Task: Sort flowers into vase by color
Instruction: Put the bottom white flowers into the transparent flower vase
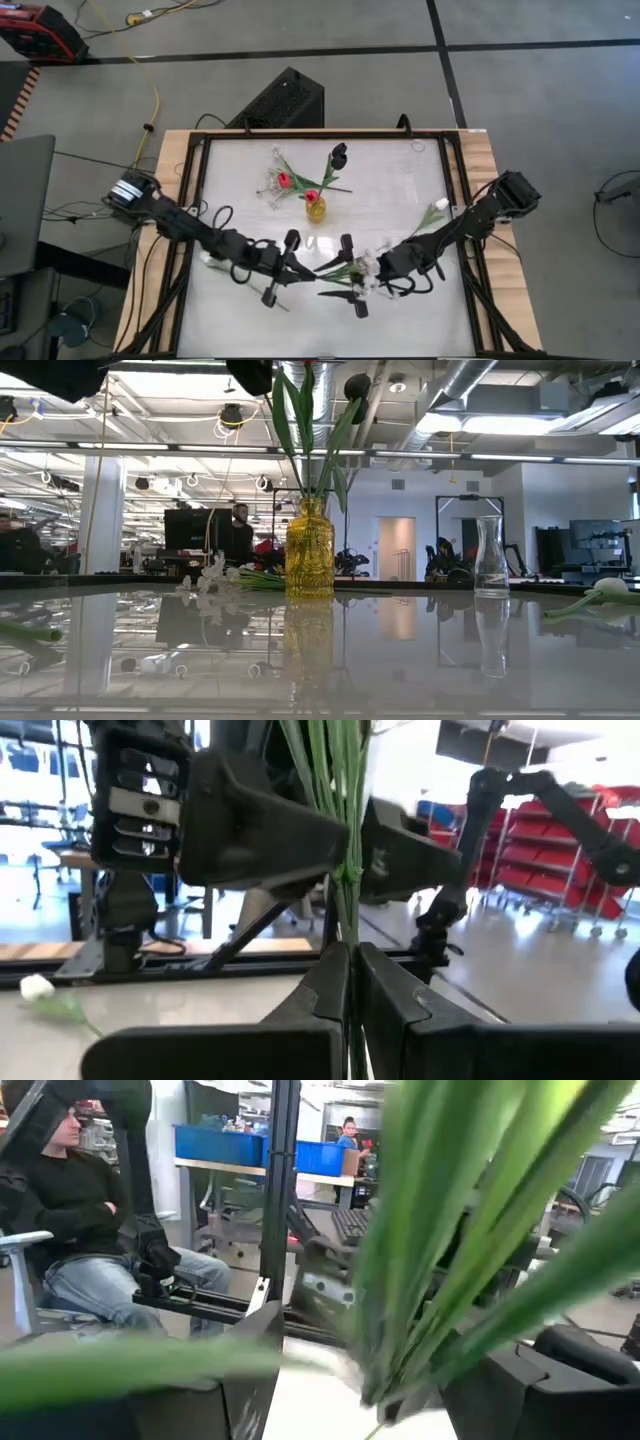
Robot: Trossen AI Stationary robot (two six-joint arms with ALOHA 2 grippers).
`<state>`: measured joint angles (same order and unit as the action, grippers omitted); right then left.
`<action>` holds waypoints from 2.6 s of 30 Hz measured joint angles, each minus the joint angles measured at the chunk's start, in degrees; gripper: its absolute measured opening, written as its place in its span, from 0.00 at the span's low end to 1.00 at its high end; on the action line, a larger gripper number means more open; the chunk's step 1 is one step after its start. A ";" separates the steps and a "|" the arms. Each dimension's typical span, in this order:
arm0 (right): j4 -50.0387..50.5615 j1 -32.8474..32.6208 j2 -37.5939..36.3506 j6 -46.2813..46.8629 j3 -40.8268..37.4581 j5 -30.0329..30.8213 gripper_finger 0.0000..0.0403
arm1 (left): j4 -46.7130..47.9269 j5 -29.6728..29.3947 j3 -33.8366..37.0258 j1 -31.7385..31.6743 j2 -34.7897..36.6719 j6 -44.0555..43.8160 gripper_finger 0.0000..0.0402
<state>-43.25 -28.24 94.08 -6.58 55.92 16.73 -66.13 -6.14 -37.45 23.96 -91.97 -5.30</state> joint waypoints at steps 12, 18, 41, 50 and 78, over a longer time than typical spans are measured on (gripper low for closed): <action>1.62 0.25 0.00 0.05 0.02 0.20 0.37 | 1.96 0.84 -1.53 -0.36 1.23 0.47 0.00; 1.62 0.25 0.00 -0.12 0.02 0.50 0.16 | 2.18 0.82 -1.51 -0.36 1.23 0.17 0.00; 67.70 -4.08 -27.26 27.29 0.04 29.57 0.11 | 34.46 -15.14 -1.47 1.68 3.70 -3.89 0.32; 91.74 14.46 -44.75 35.20 0.04 37.44 0.10 | 32.72 -17.41 -1.47 1.23 3.70 -1.40 0.32; 72.83 72.92 -50.23 12.57 -8.46 -5.66 0.10 | 31.52 -17.67 -1.47 0.77 3.65 7.03 0.32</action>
<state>29.59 44.68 43.85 5.99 47.46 11.07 -34.61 -23.81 -38.92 24.73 -88.31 1.74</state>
